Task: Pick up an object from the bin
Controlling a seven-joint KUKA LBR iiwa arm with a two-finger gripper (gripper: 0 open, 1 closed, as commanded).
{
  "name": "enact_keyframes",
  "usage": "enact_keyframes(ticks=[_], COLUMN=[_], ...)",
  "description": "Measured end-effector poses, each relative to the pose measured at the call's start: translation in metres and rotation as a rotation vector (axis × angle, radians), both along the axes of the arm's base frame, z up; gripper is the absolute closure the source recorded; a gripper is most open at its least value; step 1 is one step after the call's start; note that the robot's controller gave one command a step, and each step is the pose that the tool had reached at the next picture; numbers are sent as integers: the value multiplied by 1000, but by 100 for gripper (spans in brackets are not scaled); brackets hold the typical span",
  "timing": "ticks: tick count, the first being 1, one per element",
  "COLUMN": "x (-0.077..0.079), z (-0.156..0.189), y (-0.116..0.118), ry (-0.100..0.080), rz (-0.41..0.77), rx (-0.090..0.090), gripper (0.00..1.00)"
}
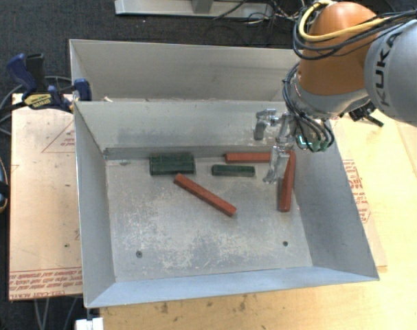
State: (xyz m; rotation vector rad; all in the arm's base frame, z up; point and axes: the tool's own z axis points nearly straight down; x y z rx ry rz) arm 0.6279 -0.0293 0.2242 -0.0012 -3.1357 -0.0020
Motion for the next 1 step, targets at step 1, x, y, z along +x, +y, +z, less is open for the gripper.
enact_keyframes(ticks=[1], x=[14], z=[-123], y=[72], ry=[-1], rz=[48], rx=[2], gripper=[0])
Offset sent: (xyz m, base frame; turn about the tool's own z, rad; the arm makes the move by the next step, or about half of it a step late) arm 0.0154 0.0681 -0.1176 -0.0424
